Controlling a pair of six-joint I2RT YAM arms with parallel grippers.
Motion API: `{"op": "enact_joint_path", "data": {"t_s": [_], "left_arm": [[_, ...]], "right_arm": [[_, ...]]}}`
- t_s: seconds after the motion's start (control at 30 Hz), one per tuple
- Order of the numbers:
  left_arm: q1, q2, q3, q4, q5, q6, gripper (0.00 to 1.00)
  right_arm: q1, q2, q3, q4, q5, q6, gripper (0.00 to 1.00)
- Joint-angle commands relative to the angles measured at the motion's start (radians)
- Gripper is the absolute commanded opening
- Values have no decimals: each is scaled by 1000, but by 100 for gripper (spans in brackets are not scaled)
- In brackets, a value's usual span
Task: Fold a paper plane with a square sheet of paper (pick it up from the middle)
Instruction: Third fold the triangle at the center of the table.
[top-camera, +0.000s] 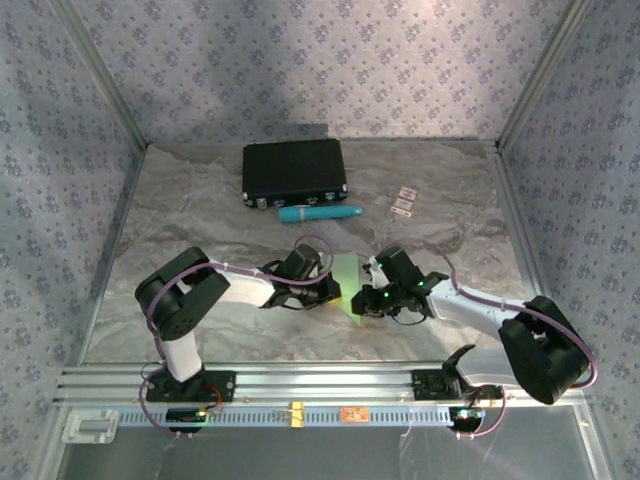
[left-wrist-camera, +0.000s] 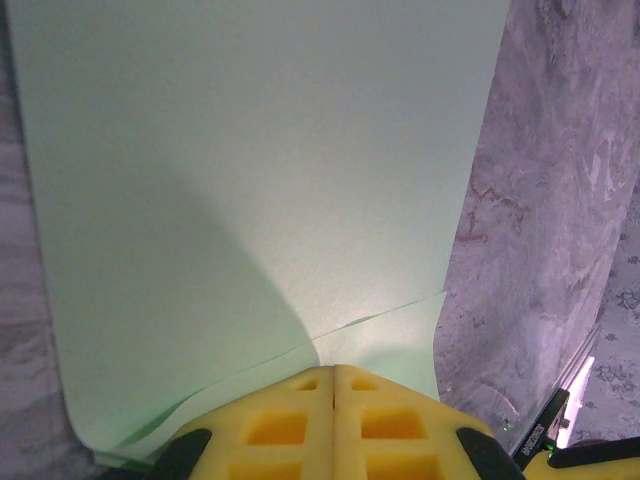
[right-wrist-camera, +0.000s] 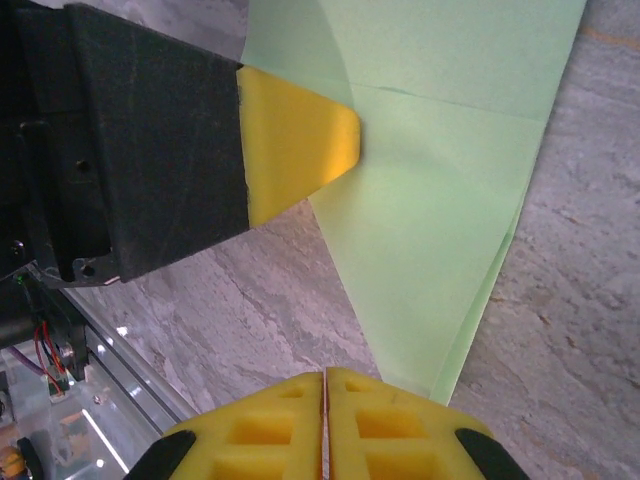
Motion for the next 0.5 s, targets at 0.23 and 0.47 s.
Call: {"op": "enact_joint_path", "data": {"t_s": [0.23, 0.47], "left_arm": [[8, 35, -50, -108, -45, 15, 0], [10, 36, -52, -101, -45, 9, 0]], "right_arm": [[-20, -29, 41, -57, -7, -38, 10], [3, 20, 38, 25, -27, 6, 9]]}}
